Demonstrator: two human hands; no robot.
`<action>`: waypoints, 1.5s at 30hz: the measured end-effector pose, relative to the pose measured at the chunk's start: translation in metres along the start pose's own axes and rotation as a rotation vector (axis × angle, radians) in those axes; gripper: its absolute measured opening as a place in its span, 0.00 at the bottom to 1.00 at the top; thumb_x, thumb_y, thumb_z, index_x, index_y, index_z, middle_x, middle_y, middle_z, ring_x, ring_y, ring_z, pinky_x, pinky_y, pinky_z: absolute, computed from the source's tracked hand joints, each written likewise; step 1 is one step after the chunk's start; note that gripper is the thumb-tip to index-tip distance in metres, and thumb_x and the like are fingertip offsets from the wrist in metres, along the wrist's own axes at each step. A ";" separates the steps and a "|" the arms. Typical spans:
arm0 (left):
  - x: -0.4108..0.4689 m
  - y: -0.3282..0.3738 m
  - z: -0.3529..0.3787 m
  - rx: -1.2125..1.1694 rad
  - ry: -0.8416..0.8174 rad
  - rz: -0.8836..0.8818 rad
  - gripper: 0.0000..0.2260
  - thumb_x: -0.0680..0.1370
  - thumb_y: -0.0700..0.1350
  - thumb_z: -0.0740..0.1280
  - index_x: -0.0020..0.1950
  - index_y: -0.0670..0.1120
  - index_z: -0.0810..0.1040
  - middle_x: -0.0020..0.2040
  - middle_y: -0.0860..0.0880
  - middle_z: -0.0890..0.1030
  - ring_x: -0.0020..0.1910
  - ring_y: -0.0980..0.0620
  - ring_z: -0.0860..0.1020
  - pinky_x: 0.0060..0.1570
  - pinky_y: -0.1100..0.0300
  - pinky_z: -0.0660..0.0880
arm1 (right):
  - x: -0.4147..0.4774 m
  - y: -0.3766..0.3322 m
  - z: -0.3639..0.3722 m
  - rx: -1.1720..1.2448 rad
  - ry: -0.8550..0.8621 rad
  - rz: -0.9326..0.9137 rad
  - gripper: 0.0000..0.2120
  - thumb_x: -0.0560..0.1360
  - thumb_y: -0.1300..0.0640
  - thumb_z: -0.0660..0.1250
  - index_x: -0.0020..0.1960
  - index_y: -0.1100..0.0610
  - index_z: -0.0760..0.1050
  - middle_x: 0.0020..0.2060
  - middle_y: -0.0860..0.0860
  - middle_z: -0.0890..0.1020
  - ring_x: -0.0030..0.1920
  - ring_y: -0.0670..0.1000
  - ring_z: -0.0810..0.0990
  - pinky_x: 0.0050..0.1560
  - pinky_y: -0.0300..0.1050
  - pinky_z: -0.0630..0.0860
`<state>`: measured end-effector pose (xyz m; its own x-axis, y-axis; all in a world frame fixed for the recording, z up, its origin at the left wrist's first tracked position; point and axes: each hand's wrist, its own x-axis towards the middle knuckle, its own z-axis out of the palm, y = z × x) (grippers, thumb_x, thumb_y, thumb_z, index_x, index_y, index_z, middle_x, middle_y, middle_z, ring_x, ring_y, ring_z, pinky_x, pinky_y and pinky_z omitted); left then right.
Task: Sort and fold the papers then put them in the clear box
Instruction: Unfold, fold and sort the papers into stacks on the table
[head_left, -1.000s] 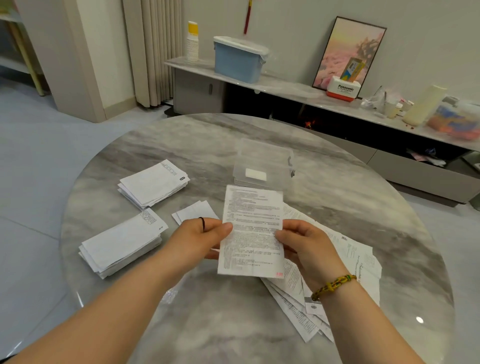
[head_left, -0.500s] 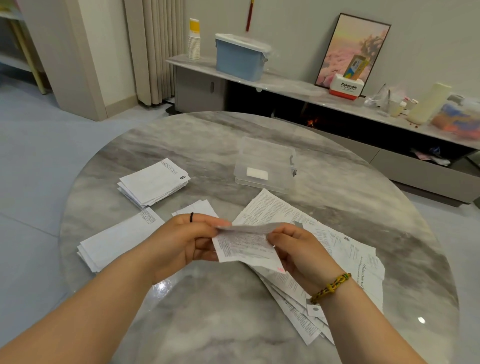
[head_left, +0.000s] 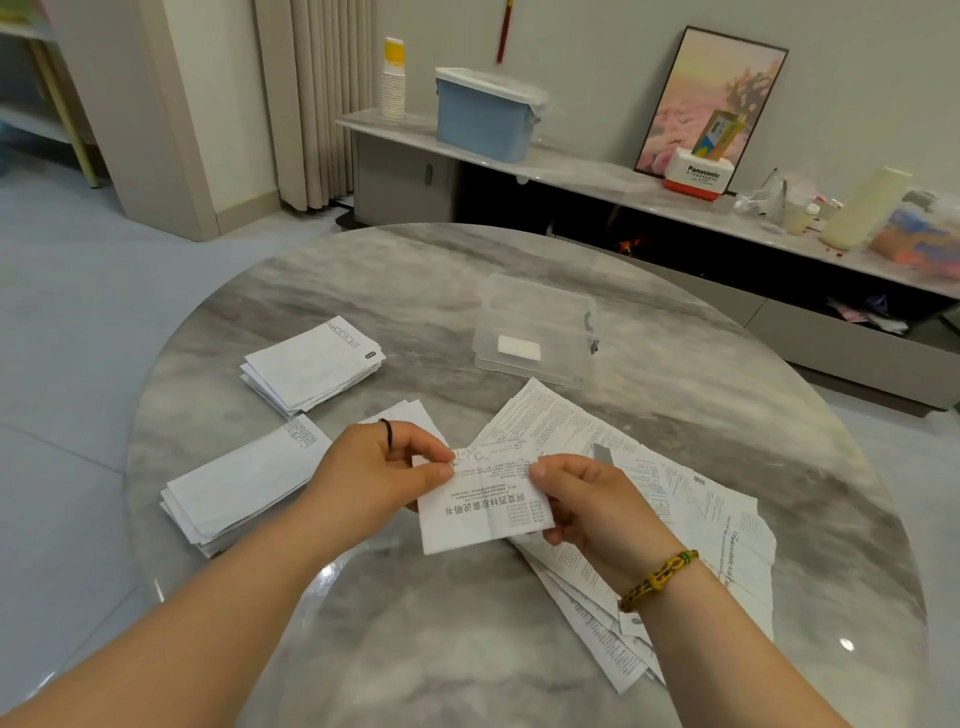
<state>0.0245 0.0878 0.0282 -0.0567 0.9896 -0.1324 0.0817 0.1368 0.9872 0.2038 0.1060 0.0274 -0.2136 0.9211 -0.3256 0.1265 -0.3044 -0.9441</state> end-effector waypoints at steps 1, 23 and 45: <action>0.001 0.000 0.000 -0.001 0.001 0.003 0.10 0.71 0.29 0.67 0.35 0.43 0.77 0.28 0.51 0.80 0.24 0.61 0.78 0.24 0.71 0.73 | 0.000 0.001 0.000 -0.029 0.024 -0.014 0.11 0.76 0.63 0.61 0.36 0.60 0.75 0.31 0.57 0.76 0.25 0.47 0.68 0.22 0.34 0.67; 0.002 -0.003 -0.065 0.349 0.188 0.096 0.14 0.80 0.37 0.57 0.63 0.49 0.72 0.53 0.55 0.76 0.57 0.54 0.73 0.55 0.66 0.65 | 0.005 -0.001 0.017 -0.146 0.082 -0.065 0.09 0.75 0.68 0.62 0.39 0.58 0.75 0.30 0.53 0.81 0.22 0.41 0.75 0.22 0.32 0.69; -0.023 -0.052 -0.150 0.726 -0.014 -0.196 0.55 0.63 0.50 0.78 0.75 0.53 0.39 0.74 0.53 0.60 0.72 0.54 0.61 0.69 0.60 0.63 | 0.069 -0.018 0.158 -0.494 -0.143 -0.183 0.12 0.74 0.66 0.60 0.36 0.52 0.73 0.30 0.44 0.74 0.34 0.43 0.73 0.40 0.34 0.70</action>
<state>-0.1277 0.0512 -0.0068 -0.1257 0.9437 -0.3060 0.7072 0.3015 0.6395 0.0337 0.1369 0.0141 -0.4003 0.8956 -0.1944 0.5074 0.0400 -0.8608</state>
